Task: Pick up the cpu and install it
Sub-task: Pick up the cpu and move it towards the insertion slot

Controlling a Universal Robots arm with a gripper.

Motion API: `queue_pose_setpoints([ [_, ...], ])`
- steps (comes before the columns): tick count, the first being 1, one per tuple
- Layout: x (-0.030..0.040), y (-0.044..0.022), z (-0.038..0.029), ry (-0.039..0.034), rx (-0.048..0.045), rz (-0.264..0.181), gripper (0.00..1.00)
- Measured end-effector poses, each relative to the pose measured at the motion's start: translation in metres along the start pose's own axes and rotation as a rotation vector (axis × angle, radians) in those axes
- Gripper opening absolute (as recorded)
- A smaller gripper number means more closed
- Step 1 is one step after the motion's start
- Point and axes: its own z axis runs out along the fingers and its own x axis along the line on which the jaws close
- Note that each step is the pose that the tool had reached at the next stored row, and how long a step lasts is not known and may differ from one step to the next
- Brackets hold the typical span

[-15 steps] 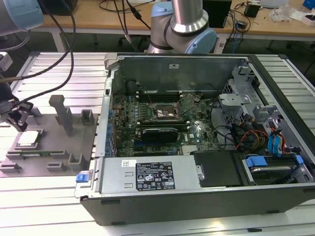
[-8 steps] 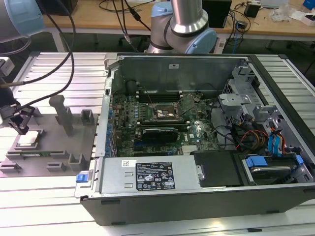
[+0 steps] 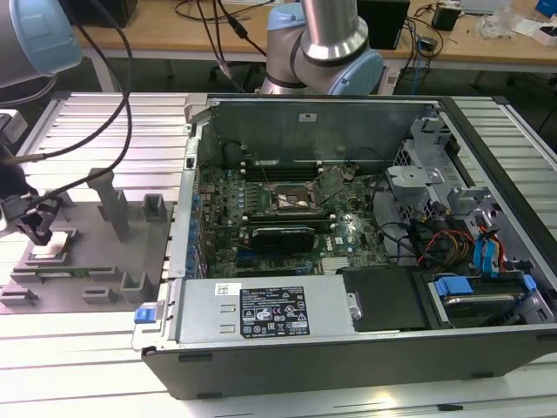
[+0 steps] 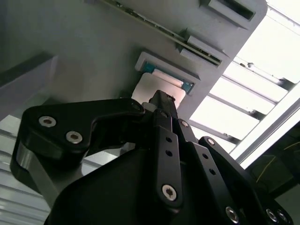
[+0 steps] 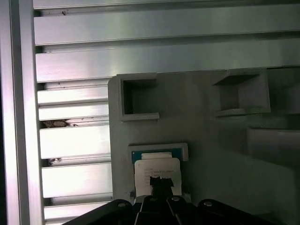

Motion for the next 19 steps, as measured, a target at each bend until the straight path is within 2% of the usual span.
queue_pose_setpoints([
  [3, 0.0000, -0.0003, 0.0029, 0.0003, 0.0001, 0.000, 0.11],
  [9, 0.0000, -0.0003, 0.0033, 0.0003, 0.0001, 0.000, 0.11],
  [12, 0.0000, -0.0003, 0.0036, 0.0003, 0.0001, 0.000, 0.29],
  [13, 0.0000, -0.0003, 0.0037, 0.0003, 0.0000, 0.000, 0.29],
  [17, 0.0000, -0.0003, 0.0040, 0.0002, 0.0000, 0.000, 0.54],
  [18, 0.0000, -0.0003, 0.0040, 0.0003, 0.0000, 0.000, 0.54],
  [19, 0.0000, -0.0003, 0.0041, 0.0003, 0.0001, 0.000, 0.60],
])
